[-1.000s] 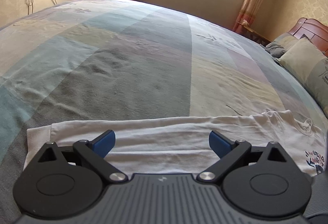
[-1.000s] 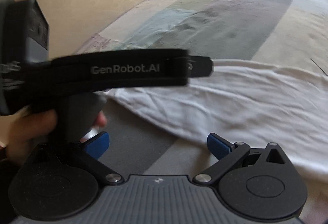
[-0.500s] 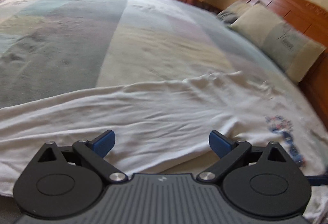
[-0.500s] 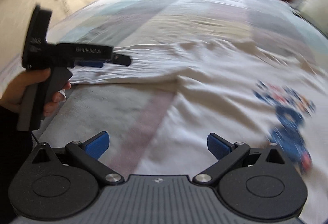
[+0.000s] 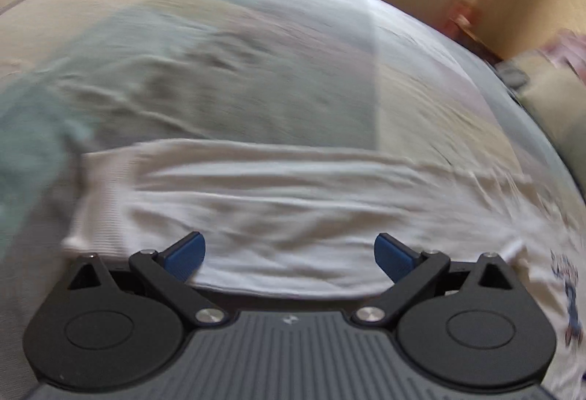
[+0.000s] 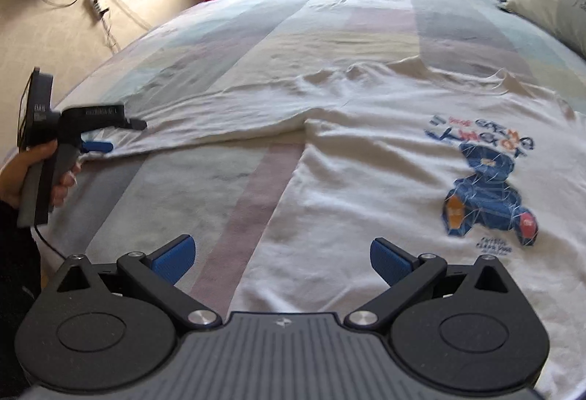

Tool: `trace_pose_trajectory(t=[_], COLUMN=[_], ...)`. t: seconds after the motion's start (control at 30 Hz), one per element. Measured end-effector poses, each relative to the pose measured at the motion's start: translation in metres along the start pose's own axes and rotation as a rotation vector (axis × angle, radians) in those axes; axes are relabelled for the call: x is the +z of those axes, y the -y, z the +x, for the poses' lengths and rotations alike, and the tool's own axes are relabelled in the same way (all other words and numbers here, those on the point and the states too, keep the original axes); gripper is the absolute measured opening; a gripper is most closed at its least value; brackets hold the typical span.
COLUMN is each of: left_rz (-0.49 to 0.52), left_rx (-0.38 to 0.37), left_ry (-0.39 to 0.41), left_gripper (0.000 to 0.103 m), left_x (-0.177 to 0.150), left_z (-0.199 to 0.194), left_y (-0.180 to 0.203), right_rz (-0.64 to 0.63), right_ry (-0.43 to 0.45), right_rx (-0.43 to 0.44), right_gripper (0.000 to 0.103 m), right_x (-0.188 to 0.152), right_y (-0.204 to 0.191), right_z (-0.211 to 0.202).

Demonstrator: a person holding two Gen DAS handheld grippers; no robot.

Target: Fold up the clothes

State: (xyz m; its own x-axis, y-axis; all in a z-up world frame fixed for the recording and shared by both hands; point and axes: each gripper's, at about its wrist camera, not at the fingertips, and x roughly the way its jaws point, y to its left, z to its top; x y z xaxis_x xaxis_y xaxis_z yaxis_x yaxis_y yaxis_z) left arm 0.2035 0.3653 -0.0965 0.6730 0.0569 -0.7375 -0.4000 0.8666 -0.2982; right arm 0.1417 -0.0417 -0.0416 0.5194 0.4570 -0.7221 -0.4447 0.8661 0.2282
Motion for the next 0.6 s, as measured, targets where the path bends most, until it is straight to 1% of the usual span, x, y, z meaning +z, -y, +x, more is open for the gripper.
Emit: trace_pose_trajectory(t=[0.03,0.1,0.17,0.27,0.3,0.37,0.47,0.5,0.57,0.6], left_rz=[-0.029,-0.077,-0.123,-0.186,-0.194,-0.152,-0.129,-0.121,-0.085,-0.055], left_rx=[0.004,-0.017,-0.021,-0.021,-0.022,-0.012,0.021,0.041,0.144,0.202], left_ry=[0.013,0.04,0.052,0.052,0.055,0.084,0.093,0.094,0.1,0.116], left_gripper=[0.098,0.098,0.099,0.098,0.103,0.102,0.102,0.102,0.102,0.102], left_x=[0.003,0.012,0.019,0.021,0.021,0.023,0.026,0.027,0.029,0.03], left_z=[-0.003,-0.007,-0.006,0.009,0.014,0.019,0.023,0.024,0.018,0.012], left_y=[-0.007,-0.022,-0.035,-0.053,-0.057,-0.054,-0.049,-0.046,-0.033,-0.027], right_rz=[-0.003,-0.002,0.01,0.052,0.067,0.094,0.11,0.113,0.119,0.122], right_ry=[0.001,0.004,-0.003,-0.016,-0.021,-0.028,-0.025,-0.021,-0.011,-0.006], right_rx=[0.009,0.014,0.018,0.043,0.054,0.07,0.07,0.069,0.067,0.066], right_gripper=[0.103,0.103,0.103,0.103,0.103,0.103,0.103,0.103,0.103,0.103], right_x=[-0.002,-0.004,-0.006,-0.008,-0.008,-0.009,-0.01,-0.009,-0.009,-0.009], right_y=[0.0,0.002,0.006,0.016,0.019,0.025,0.03,0.031,0.033,0.034], right_z=[0.0,0.002,0.005,0.013,0.016,0.021,0.021,0.02,0.017,0.015])
